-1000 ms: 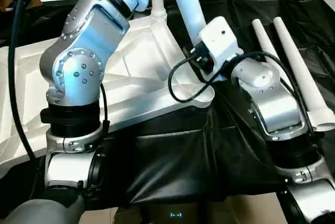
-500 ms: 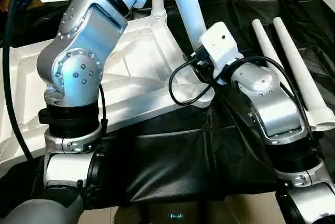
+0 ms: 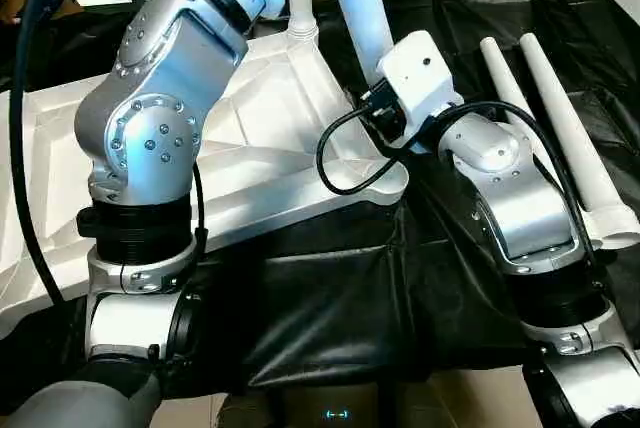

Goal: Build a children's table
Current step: Insert table leg to table base

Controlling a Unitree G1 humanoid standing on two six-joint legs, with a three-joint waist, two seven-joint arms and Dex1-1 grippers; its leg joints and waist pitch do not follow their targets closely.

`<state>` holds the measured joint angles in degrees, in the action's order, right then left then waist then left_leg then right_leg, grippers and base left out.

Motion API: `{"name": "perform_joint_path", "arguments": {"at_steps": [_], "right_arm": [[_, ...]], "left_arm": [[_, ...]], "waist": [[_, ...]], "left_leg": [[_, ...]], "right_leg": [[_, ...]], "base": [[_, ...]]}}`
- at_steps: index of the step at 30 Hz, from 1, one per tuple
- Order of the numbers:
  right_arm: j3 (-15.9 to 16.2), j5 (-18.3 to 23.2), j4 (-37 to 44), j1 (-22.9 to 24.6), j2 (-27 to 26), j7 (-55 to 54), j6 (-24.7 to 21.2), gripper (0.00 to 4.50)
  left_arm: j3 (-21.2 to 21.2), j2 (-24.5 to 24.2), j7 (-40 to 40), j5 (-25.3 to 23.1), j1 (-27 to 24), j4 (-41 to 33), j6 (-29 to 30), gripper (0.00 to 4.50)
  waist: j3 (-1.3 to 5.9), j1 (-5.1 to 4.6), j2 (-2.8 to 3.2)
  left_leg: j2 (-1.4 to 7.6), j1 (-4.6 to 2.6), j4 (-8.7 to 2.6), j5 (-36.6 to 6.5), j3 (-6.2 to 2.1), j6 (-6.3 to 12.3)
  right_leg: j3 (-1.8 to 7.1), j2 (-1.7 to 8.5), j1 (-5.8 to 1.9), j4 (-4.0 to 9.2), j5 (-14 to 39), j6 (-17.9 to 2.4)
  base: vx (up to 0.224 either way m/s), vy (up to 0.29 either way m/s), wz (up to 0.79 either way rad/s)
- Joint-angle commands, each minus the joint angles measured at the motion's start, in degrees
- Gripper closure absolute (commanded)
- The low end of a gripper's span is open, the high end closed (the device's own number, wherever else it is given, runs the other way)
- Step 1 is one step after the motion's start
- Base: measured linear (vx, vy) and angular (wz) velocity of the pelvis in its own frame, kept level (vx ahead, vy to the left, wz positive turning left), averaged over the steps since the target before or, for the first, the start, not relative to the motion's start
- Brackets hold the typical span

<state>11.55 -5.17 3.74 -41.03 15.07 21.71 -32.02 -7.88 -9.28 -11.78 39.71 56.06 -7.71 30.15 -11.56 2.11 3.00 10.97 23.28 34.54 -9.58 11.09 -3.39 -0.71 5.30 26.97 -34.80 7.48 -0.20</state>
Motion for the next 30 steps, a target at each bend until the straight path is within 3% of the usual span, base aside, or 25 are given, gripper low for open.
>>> {"name": "perform_joint_path", "arguments": {"at_steps": [1,11,12,15,20,24,27,30], "right_arm": [[-0.6,0.5,0.9,-0.2,-0.5,0.3,0.2,2.02],[-0.8,1.0,0.5,-0.3,-0.5,0.5,0.4,2.65],[-1.2,1.3,0.6,-0.3,-0.5,0.5,0.3,2.66],[-1.6,1.6,0.6,-0.3,-0.5,0.5,0.3,2.66],[-2.3,2.0,0.4,-0.2,-0.1,0.9,0.4,2.66],[-3.2,2.6,0.4,0.1,0.5,1.4,0.5,2.66],[-4.4,3.6,0.0,0.1,0.9,1.7,0.4,2.66],[-10.9,9.0,-1.1,-0.7,0.2,2.0,-1.5,2.66]], "left_arm": [[-0.1,-0.3,-0.6,-0.3,-0.4,-1.3,-1.0,2.95],[-0.3,-0.3,-0.7,-1.0,-0.1,-0.8,-1.2,2.95],[-1.0,0.2,-2.1,2.1,0.0,-0.7,0.4,2.95],[-0.1,-0.8,-3.0,0.9,-0.5,-1.5,0.4,2.25],[-0.2,-0.9,-2.4,-0.1,-0.8,-1.4,-0.2,1.91],[-2.8,-0.4,-0.9,0.5,0.0,0.0,-1.5,1.76],[-6.0,1.0,-0.1,3.4,0.9,0.9,-2.6,1.76],[-12.5,2.1,2.7,8.4,3.3,2.7,-6.1,1.76]], "waist": [[6.19,0.18,-0.33],[6.18,0.18,-0.35],[6.19,0.17,-0.35],[6.23,0.2,-0.39],[6.33,0.18,-0.43],[6.41,0.2,-0.48],[6.42,0.16,-0.59],[6.42,0.17,-0.76]], "left_leg": [[-0.01,-1.23,-3.1,-4.8,-0.12,4.04],[0.0,-1.21,-3.14,-5.0,-0.14,4.05],[-0.05,-1.23,-3.1,-5.0,-0.1,3.96],[-0.08,-1.17,-3.1,-4.6,-0.13,4.12],[-0.01,-1.2,-3.08,-4.6,-0.11,4.2],[-0.04,-1.2,-3.01,-4.2,-0.09,4.43],[-0.13,-1.09,-2.96,-4.4,-0.07,4.47],[-0.33,-1.13,-2.87,-5.3,0.14,4.83]], "right_leg": [[0.9,0.54,-5.02,2.36,3.0,-16.2],[0.87,0.5,-5.01,2.37,3.2,-16.2],[0.88,0.54,-5.03,2.36,3.2,-16.3],[0.89,0.51,-5.05,2.32,2.9,-16.3],[0.88,0.51,-5.09,2.29,2.8,-16.4],[0.89,0.5,-5.17,2.25,2.1,-16.6],[0.91,0.45,-5.24,2.22,2.0,-16.9],[1.03,0.41,-5.3,2.33,2.4,-17.4]], "base": [[0.0,0.0,0.0],[0.0,0.0,0.0],[0.0,0.0,0.0],[0.0,0.0,0.0],[0.0,0.0,0.0],[0.0,0.0,0.0],[0.0,0.0,0.0],[0.0,0.0,0.0]]}}
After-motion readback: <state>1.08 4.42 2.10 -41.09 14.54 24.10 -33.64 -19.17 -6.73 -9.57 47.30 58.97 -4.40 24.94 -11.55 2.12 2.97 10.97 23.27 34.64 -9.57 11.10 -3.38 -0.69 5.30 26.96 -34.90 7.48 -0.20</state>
